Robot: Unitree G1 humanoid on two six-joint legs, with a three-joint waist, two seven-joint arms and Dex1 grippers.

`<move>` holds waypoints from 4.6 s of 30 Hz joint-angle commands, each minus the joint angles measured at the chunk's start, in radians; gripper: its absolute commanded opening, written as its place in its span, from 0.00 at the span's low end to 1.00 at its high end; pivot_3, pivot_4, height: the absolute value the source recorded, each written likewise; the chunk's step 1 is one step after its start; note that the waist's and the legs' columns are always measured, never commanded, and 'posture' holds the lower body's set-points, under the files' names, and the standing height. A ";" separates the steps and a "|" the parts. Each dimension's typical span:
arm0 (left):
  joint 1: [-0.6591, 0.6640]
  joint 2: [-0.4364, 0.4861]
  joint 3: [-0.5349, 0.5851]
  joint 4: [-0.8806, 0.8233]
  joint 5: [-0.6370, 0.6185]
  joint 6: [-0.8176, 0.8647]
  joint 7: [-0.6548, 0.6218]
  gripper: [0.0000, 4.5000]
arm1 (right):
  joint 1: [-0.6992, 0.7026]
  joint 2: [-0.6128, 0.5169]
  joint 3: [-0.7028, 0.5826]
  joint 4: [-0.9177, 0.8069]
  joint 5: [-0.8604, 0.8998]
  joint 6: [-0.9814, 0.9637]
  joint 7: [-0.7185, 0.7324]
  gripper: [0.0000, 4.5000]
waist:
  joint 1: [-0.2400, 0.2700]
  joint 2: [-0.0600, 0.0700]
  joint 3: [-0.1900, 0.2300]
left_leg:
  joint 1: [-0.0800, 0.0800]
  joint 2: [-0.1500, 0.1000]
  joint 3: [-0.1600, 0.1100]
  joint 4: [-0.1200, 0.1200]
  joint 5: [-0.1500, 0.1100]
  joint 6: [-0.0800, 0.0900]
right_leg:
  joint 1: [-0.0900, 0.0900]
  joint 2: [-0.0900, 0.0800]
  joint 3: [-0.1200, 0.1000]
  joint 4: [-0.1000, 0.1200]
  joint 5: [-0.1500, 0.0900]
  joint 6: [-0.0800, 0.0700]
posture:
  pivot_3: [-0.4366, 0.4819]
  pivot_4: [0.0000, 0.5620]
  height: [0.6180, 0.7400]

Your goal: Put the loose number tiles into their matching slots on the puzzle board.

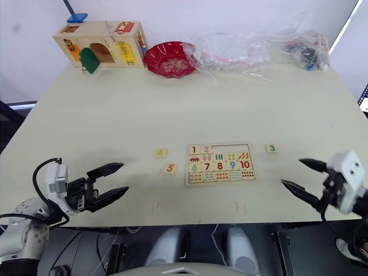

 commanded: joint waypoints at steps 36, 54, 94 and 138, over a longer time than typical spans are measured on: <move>0.002 -0.087 0.053 -0.158 -0.107 -0.025 -0.045 1.00 | -0.963 0.091 0.590 1.256 -0.478 -0.523 0.409 0.81 | -0.022 0.001 0.002 | 0.000 0.000 0.002 0.000 0.000 0.000 | -0.001 -0.002 0.002 0.001 0.002 0.004 | 0.48 0.27 1.00; -0.023 -0.081 0.047 -0.122 -0.093 -0.035 -0.064 1.00 | -0.854 0.079 0.565 1.116 -0.449 -0.480 0.418 0.20 | -0.022 0.001 0.002 | 0.000 0.000 0.000 -0.001 0.000 0.000 | -0.001 -0.002 0.001 0.001 0.002 0.004 | 0.48 0.27 1.00; -0.072 -0.071 0.057 -0.034 -0.062 -0.071 -0.108 1.00 | -1.427 0.085 1.218 0.125 -0.503 0.571 0.161 0.20 | -0.022 0.004 0.004 | -0.019 -0.001 -0.009 0.000 0.000 0.000 | -0.017 -0.005 -0.007 0.001 0.003 0.003 | 0.48 0.27 1.00; -0.025 -0.082 0.054 -0.069 -0.066 -0.097 -0.072 1.00 | -1.359 0.242 1.335 0.385 -0.674 0.416 0.215 0.20 | -0.025 0.004 0.004 | -0.019 -0.003 -0.011 0.000 0.000 0.000 | -0.017 -0.005 -0.009 0.002 0.003 0.003 | 0.48 0.27 1.00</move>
